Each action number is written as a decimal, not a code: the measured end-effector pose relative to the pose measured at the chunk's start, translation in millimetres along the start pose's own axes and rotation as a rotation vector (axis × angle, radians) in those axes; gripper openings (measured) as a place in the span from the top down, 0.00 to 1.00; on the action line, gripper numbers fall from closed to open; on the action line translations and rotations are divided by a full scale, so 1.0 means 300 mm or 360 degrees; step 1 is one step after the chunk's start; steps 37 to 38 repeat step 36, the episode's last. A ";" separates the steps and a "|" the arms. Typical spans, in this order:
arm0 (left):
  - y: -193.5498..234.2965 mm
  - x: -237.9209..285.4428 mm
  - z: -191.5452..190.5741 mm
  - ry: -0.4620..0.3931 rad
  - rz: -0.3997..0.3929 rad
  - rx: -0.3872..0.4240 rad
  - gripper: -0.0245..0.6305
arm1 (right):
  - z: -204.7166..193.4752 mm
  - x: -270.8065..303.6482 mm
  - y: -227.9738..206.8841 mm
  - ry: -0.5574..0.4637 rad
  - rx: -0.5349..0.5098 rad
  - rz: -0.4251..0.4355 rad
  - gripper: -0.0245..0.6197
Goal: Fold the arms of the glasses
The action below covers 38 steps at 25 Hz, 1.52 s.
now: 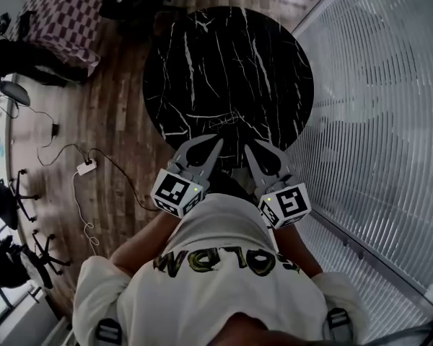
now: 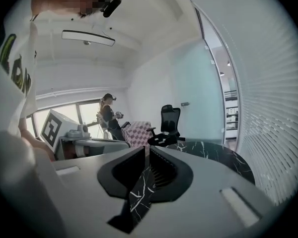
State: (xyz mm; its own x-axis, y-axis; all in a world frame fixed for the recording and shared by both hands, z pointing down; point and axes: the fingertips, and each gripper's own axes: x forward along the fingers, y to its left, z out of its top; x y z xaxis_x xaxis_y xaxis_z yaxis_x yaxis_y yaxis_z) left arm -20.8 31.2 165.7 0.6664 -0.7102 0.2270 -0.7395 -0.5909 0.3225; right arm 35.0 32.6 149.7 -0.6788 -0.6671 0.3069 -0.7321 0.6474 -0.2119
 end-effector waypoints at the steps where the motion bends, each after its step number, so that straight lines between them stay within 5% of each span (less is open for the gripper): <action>1: -0.010 -0.008 0.020 -0.0025 -0.0008 -0.0017 0.96 | 0.020 -0.004 0.016 -0.0026 -0.0008 0.0014 0.92; 12: -0.037 -0.062 0.151 -0.0188 0.0032 0.0001 0.96 | 0.171 -0.002 0.112 -0.0189 -0.0076 0.0101 0.96; 38: -0.028 -0.004 0.188 -0.0205 0.0024 0.0024 0.96 | 0.207 0.027 0.093 -0.0202 -0.0042 0.0124 0.96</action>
